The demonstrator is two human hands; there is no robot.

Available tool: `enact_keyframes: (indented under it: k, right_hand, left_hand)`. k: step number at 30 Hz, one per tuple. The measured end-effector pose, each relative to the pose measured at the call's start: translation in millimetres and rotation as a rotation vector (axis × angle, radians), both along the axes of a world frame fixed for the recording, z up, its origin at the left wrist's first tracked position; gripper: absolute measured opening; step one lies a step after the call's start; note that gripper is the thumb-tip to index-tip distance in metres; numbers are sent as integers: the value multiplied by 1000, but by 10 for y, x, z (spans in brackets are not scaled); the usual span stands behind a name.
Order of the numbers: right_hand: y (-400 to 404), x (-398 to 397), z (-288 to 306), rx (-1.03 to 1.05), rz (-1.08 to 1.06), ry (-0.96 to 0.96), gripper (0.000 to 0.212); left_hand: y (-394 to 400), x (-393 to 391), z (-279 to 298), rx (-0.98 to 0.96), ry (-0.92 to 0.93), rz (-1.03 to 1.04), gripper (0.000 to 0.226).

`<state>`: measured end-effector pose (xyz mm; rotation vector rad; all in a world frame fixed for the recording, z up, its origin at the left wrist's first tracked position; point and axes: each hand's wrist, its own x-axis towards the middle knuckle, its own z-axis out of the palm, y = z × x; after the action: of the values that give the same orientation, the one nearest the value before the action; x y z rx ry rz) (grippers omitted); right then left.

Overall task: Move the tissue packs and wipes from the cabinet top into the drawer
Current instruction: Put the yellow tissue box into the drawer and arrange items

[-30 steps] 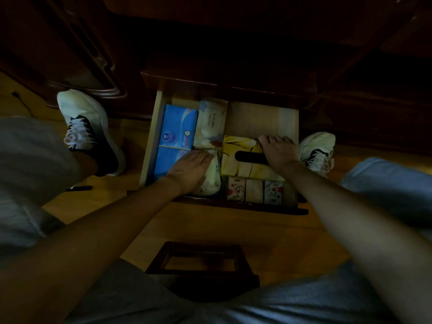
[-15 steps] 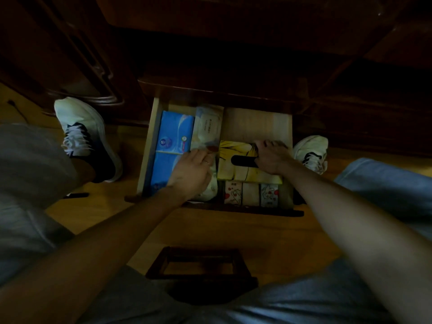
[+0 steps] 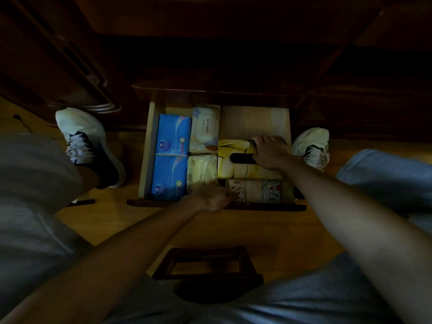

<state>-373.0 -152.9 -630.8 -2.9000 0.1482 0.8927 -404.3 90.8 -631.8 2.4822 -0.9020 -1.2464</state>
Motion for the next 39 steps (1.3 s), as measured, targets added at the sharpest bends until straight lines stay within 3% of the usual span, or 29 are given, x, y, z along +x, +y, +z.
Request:
enact_keyframes:
  k: [3, 7, 9, 12, 14, 18, 31, 35, 39]
  right_hand:
    - [7, 14, 38, 6, -9, 12, 68]
    - [44, 10, 71, 9, -26, 1, 68]
    - [75, -3, 56, -3, -28, -14, 67]
    - [81, -7, 14, -23, -30, -28, 66]
    - [66, -5, -18, -32, -24, -32, 65]
    - [34, -5, -74, -28, -22, -49, 65]
    - [52, 206, 67, 0, -114, 77, 61]
    - [301, 365, 103, 2, -186, 10, 65]
    - [881, 756, 89, 123, -362, -66, 65]
  left_hand:
    - [7, 26, 86, 5, -28, -14, 41]
    - [202, 205, 262, -20, -503, -64, 28]
    - [346, 300, 282, 71, -595, -21, 34]
    - [463, 366, 220, 173, -565, -157, 52]
    - [403, 355, 168, 208, -528, -264, 51]
    - [218, 424, 147, 283, -461, -260, 53]
    - [327, 647, 233, 272, -269, -505, 46]
    - [501, 622, 284, 106, -437, -390, 43]
    - [640, 718, 321, -109, -604, -98, 28]
